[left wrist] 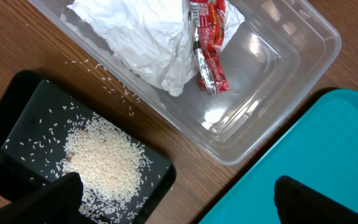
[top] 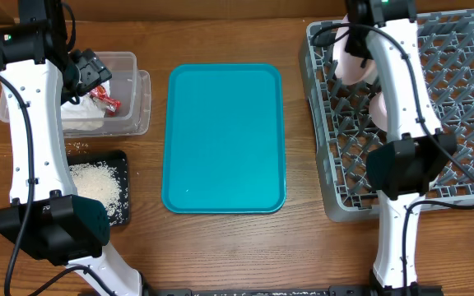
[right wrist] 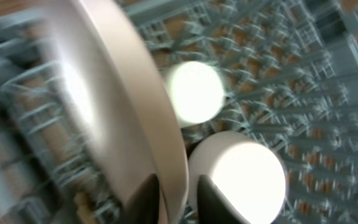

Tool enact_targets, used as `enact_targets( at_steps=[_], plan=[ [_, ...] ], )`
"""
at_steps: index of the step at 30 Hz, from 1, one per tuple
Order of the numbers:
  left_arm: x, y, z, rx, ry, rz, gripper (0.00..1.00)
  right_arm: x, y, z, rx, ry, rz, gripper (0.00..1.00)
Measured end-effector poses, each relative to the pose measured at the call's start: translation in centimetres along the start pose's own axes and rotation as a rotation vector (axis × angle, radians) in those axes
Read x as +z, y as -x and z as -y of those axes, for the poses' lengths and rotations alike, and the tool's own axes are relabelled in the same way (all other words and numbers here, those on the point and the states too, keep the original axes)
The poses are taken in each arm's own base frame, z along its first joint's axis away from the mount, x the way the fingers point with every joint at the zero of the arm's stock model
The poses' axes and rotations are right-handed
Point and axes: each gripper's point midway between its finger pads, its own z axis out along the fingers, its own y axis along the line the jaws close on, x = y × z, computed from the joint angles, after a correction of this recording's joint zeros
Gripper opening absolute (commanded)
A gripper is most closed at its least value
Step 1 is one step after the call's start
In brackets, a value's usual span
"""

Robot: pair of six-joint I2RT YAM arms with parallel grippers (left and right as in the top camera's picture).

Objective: Sort waste into correct bins and load items into the dishwasher
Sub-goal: 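Lift the white plate with the right gripper and carry it over the rack, then stand the plate upright in the rack's back slots and release it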

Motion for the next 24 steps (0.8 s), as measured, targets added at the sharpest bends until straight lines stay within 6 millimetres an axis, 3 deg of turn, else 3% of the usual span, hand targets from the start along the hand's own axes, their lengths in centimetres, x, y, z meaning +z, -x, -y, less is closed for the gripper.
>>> enact_targets(
  at_steps=[3,4,5,12,17,24],
  plan=[
    [0.0,0.0,0.0,0.0,0.0,0.0,1.0,-2.4,-0.2,-1.9,-0.019,0.087,0.009,0.72],
    [0.0,0.0,0.0,0.0,0.0,0.0,1.0,-3.0,-0.2,-2.3,-0.011,0.112,0.012,0.91],
    [0.0,0.0,0.0,0.0,0.0,0.0,1.0,-3.8,-0.2,-2.6,-0.008,0.141,0.014,1.0],
    [0.0,0.0,0.0,0.0,0.0,0.0,1.0,-8.8,0.2,-1.0,0.027,0.265,0.041,1.0],
    [0.0,0.0,0.0,0.0,0.0,0.0,1.0,-13.6,0.7,0.5,0.059,0.372,0.103,1.0],
    [0.0,0.0,0.0,0.0,0.0,0.0,1.0,-19.4,-0.6,1.0,-0.007,0.557,0.141,1.0]
  ],
)
